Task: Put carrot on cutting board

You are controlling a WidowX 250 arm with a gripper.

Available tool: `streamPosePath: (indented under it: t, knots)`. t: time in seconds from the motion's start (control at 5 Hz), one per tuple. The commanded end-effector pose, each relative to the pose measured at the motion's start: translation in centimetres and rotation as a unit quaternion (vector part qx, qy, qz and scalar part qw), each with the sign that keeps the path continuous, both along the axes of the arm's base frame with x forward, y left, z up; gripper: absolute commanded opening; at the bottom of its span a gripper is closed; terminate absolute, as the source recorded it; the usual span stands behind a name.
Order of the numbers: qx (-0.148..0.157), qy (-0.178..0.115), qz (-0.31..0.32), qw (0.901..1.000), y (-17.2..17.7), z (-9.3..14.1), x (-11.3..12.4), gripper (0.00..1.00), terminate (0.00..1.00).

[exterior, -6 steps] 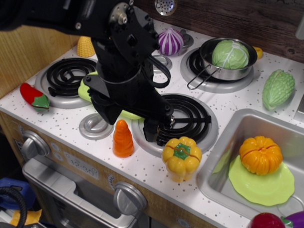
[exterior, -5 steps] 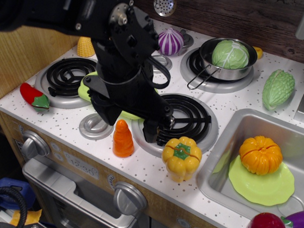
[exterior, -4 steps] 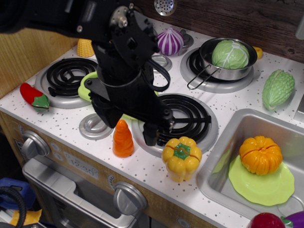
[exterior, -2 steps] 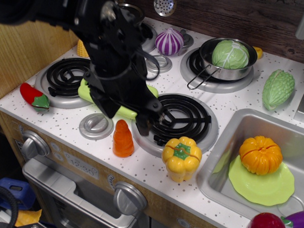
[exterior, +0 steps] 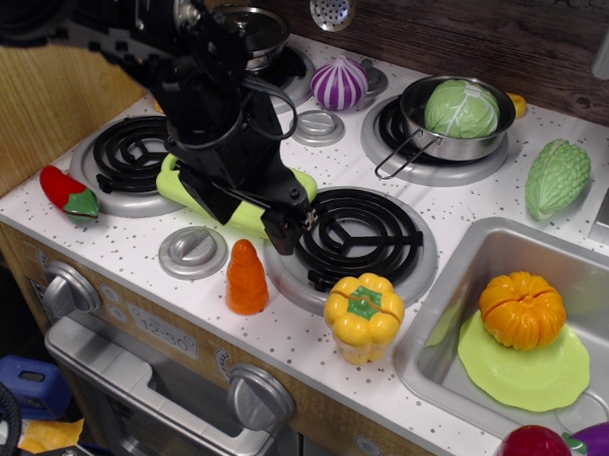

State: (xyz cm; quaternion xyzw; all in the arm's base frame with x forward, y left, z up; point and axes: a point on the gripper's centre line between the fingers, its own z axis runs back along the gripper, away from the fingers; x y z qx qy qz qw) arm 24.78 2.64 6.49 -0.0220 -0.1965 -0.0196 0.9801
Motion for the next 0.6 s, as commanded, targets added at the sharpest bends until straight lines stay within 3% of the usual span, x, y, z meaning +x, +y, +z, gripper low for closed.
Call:
streamPosePath:
  t: [0.0,0.4]
  knots:
    - [-0.009,-0.021,0.008,0.9997,0.7,-1.0,0.3,1.00,0.00]
    - [-0.002,-0.027,0.013,0.9995,0.6,-2.8,-0.7,1.00,0.00]
